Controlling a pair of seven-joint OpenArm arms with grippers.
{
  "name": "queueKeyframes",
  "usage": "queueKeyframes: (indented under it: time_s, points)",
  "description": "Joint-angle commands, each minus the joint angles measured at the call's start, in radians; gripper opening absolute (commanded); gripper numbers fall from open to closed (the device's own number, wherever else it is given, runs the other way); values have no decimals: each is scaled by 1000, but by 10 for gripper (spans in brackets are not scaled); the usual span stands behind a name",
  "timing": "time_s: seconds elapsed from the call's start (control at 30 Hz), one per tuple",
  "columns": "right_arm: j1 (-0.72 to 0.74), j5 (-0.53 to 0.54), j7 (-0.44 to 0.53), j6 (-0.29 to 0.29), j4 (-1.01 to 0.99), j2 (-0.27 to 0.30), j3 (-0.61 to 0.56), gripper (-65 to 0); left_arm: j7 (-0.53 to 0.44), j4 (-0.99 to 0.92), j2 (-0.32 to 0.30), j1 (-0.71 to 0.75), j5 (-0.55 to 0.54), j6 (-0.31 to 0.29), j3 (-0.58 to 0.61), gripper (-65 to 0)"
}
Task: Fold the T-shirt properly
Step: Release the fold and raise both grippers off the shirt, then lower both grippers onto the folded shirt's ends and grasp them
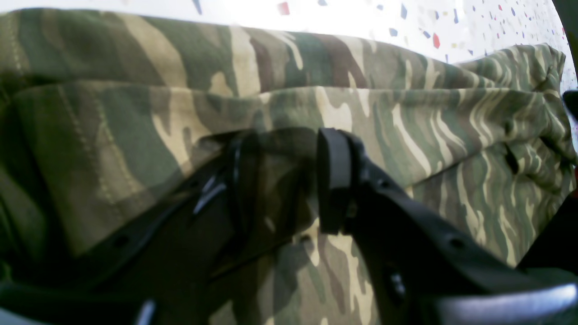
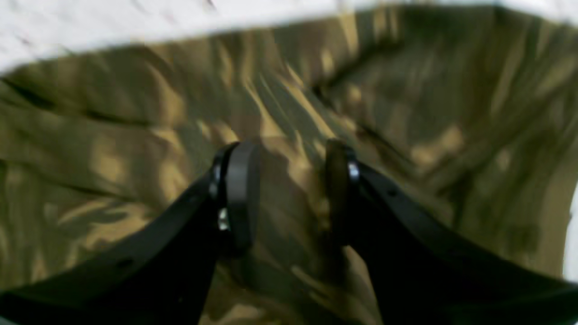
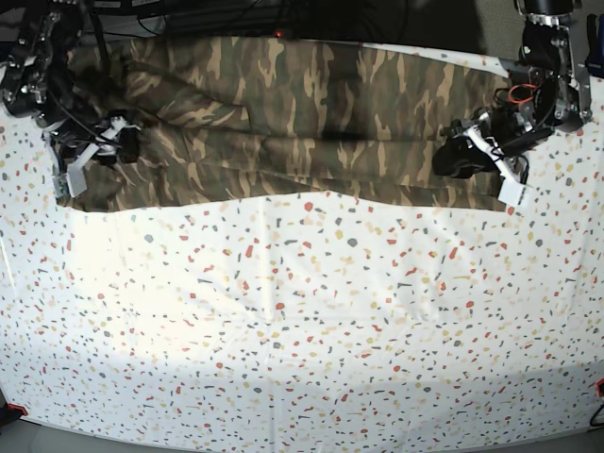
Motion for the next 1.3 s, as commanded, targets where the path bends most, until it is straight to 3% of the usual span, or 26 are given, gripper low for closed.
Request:
queueKeyframes:
  time_s: [0.0,0.13,0.3,0.4,0.7,1.03,1.17,1.27]
  points:
    - [8,-13,38,6,-5,-5,-5,-404,101,-17,-12,19,118,60,0,-424]
    - [10,-98,113,6,-81,-25,-63,-404,100,-47,-1,18,179,60,1,-479]
    - [58,-270,192,6,-194,-19,-198,-404,69,-110,0,5,181,60,1,-479]
    - [126,-310,212,-35,-286,-17,-258,-404,44,-152,0,-35,219,60,1,-479]
    - [323,-321,216,-121,-512,-19,-305,-404,-10,-349,-1,-259,347,79,1,-479]
    - [378,-324,286,-219,-554,-26,-305,-404,-63,-518,-6,-486,441,79,1,-479]
    - [394,-323,284,-223,-554,-25,-305,-404,-46,-516,-19,-514,402,79,9,-479]
    - [396,-323,279,-223,-554,-25,-305,-404,64,-457,-48,-513,216,25,10,-479]
